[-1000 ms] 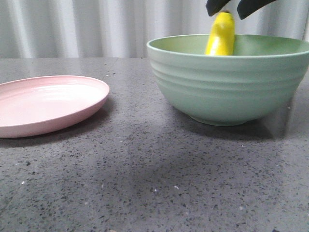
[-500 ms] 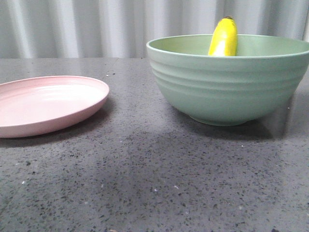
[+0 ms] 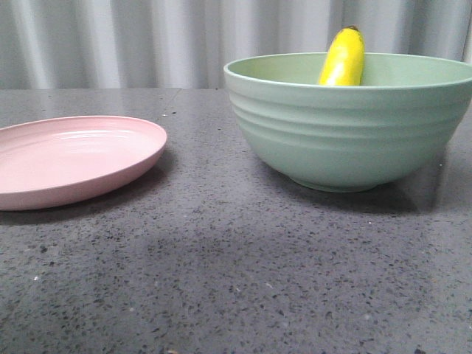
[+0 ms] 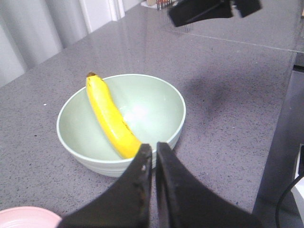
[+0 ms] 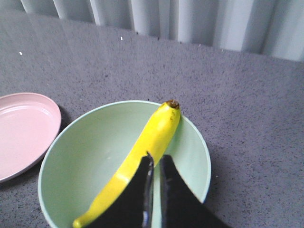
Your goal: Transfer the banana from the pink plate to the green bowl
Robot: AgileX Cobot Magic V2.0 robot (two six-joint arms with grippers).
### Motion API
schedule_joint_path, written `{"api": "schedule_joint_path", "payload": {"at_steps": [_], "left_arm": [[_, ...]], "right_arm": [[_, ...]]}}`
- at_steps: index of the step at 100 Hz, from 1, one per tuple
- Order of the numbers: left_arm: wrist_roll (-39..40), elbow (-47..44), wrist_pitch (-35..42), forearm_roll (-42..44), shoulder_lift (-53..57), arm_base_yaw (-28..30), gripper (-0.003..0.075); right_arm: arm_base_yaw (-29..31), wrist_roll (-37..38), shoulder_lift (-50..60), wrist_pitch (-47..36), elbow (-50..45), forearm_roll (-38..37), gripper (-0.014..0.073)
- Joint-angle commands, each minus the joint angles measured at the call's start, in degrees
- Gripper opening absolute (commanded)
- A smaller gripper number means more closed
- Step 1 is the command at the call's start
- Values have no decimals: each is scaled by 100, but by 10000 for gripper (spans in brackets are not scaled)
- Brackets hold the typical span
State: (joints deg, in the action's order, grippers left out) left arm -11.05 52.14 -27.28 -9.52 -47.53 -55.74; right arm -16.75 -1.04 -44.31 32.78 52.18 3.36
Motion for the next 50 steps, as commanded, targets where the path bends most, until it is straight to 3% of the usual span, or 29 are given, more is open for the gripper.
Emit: {"api": "schedule_joint_path", "payload": {"at_steps": [1, 34, 50], "left_arm": [[74, -233, 714, -101, 514, 11, -20], [74, -1755, 1137, -77, 2387, 11, -20], [74, -2215, 1137, -77, 3034, 11, -20]], "right_arm": [[43, -48, 568, -764, -337, -89, -64], [43, -48, 2489, -2686, -2541, -544, -64], [43, -48, 3192, -2773, -3158, -544, -64]]}}
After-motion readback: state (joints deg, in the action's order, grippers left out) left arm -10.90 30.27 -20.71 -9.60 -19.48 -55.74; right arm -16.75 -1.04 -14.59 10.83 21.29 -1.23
